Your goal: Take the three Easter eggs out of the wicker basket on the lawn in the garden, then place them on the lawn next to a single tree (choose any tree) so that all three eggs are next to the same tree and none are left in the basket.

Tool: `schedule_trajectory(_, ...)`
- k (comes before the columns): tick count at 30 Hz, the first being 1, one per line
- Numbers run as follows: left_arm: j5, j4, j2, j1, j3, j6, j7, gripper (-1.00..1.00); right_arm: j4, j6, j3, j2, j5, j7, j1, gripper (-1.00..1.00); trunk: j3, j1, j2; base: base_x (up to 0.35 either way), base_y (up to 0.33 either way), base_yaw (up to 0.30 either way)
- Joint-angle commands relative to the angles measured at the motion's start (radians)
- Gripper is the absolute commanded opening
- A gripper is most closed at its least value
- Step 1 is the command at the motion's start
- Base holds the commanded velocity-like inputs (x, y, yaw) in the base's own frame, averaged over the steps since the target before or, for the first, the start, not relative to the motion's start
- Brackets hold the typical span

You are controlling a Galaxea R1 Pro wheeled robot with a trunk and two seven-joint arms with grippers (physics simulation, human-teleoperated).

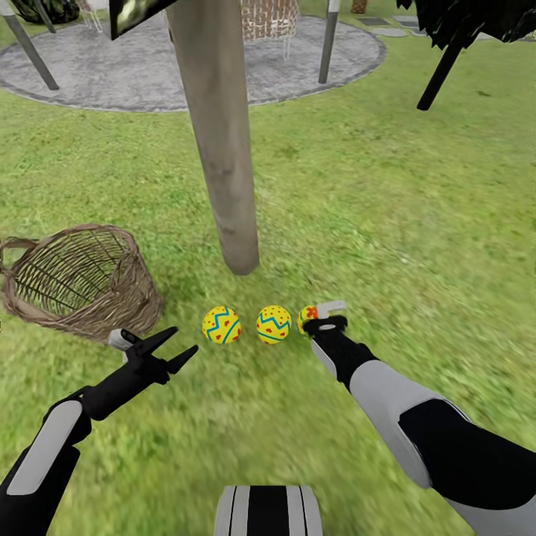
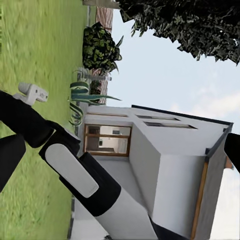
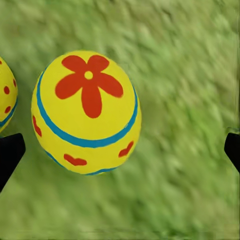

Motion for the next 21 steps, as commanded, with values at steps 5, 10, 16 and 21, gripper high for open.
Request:
schedule_trajectory(5,-0.004,0.001,0.036,0.000,0.000,0.003,-0.003,1.00,-0.001,0.088,0.005,-0.027,-0.061,0.032,0.052,1.00,0.019,-0.002,0.001,0.000,0.000,0.000)
schedule_trajectory(10,-0.014,0.001,0.040,0.000,0.000,0.001,0.001,1.00,0.002,0.090,0.004,-0.081,-0.075,0.092,0.213,1.00,0.038,-0.005,0.002,0.000,0.000,0.000)
schedule_trajectory(16,-0.016,0.041,0.034,-0.005,-0.010,-0.007,0.218,1.00,0.032,0.079,0.004,-0.109,-0.080,0.108,0.355,1.00,0.061,-0.007,0.004,0.000,0.000,0.000)
schedule_trajectory(21,-0.164,0.087,0.041,-0.006,-0.004,-0.011,0.258,1.00,0.034,0.073,0.006,-0.103,-0.076,0.108,0.384,1.00,0.081,-0.010,0.005,0.000,0.000,0.000)
